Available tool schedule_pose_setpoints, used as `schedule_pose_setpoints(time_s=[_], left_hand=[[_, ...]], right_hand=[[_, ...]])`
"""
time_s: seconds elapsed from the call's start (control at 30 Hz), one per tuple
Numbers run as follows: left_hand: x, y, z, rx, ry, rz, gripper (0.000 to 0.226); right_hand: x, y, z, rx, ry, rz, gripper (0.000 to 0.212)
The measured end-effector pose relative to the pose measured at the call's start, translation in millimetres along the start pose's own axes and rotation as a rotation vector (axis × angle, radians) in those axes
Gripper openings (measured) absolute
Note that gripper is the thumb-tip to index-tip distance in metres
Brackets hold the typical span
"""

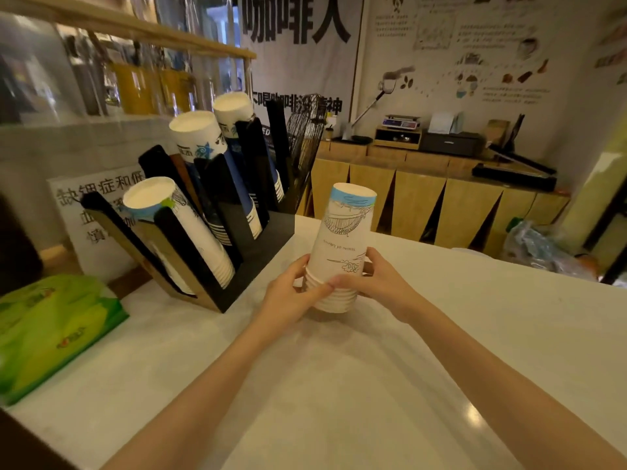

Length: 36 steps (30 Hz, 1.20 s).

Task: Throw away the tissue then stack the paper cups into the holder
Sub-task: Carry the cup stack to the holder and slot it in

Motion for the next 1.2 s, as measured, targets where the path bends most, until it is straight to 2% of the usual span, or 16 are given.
schedule_pose_setpoints(time_s=[0.13,0.37,0.57,0.67,0.8,0.93,1.03,1.1,1.2], left_hand=[[-35,0,-25,-0.018,0.026,0.129,0.066],[-118,-22,-91,-0.108,0.113,0.328,0.073],[-169,-39,-155,-0.122,0.192,0.454,0.057],[-172,-39,-187,-0.138,0.219,0.430,0.065],[-170,-37,-220,-0.098,0.220,0.402,0.064],[-155,-28,-243,-0.069,0.221,0.352,0.067],[-138,-24,-252,-0.017,0.212,0.285,0.059],[-128,-21,-253,0.034,0.190,0.241,0.057],[-114,-15,-254,0.097,0.255,0.167,0.067]], right_hand=[[44,-7,4,-0.047,0.043,-0.094,0.062],[142,-24,28,-0.078,0.032,-0.338,0.086],[208,-22,67,-0.093,0.050,-0.492,0.064],[222,-15,89,-0.101,0.045,-0.506,0.051],[231,-4,118,-0.090,0.071,-0.508,0.046],[233,8,141,-0.065,0.048,-0.461,0.061],[224,15,153,-0.032,-0.018,-0.421,0.072],[217,17,158,-0.022,-0.076,-0.398,0.069],[205,19,165,-0.001,-0.124,-0.363,0.065]])
Point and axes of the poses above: each hand's wrist, its own y-axis towards the middle knuckle, its own z-axis out of the palm, x = y × z, the point moved 3 cm from there along y, towards the middle knuckle, and after that the axes turned 8 degrees about -y, right-handed, at the moved point
